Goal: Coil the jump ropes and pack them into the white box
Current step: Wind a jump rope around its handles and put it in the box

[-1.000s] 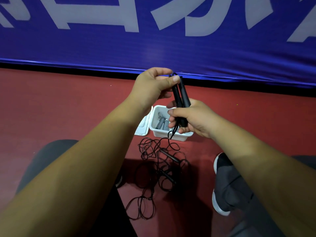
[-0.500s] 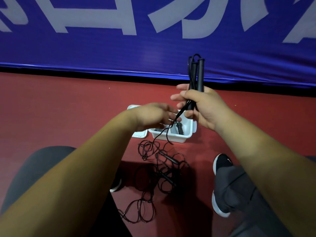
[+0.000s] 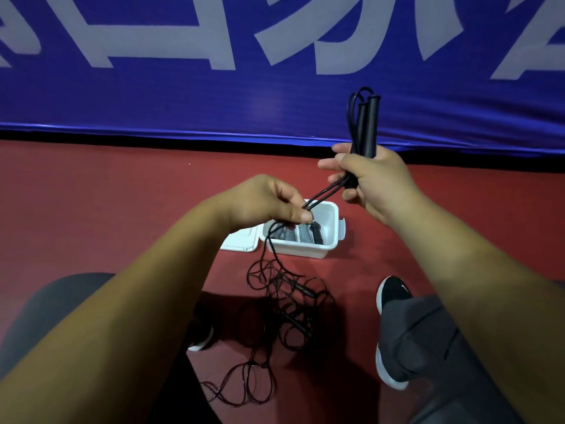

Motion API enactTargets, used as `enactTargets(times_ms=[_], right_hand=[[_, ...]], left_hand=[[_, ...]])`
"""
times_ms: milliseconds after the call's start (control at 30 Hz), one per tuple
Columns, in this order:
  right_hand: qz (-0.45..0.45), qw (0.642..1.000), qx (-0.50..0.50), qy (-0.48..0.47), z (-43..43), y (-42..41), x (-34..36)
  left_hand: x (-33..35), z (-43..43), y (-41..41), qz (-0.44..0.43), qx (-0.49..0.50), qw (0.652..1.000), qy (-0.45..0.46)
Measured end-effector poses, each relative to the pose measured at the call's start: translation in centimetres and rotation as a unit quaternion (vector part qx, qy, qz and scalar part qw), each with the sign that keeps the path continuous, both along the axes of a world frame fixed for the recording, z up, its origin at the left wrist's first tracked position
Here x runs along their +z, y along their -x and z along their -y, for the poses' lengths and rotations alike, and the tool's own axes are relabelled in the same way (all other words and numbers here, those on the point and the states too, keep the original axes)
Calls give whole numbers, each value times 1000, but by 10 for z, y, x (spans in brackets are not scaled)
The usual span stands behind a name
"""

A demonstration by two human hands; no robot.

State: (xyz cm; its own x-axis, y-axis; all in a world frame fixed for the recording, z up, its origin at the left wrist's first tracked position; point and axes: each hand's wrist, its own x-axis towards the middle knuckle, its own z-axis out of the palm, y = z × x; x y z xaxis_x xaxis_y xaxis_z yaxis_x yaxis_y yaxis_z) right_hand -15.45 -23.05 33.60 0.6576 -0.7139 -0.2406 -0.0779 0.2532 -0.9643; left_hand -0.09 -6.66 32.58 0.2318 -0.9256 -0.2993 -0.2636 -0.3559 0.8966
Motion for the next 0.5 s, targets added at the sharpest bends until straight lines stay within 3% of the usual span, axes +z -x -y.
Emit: enactTargets(times_ms=[167, 300, 500], right_hand=[[5, 1000, -6, 0, -3, -2, -2], [13, 999, 24, -29, -5, 0, 4], [-36, 983, 179, -6, -14, 4, 7]], left_hand=[[-3, 2, -3, 218, -18, 973, -77], [-13, -2, -7, 204, -30, 969, -133], [-19, -3, -36, 330, 77, 937, -90]])
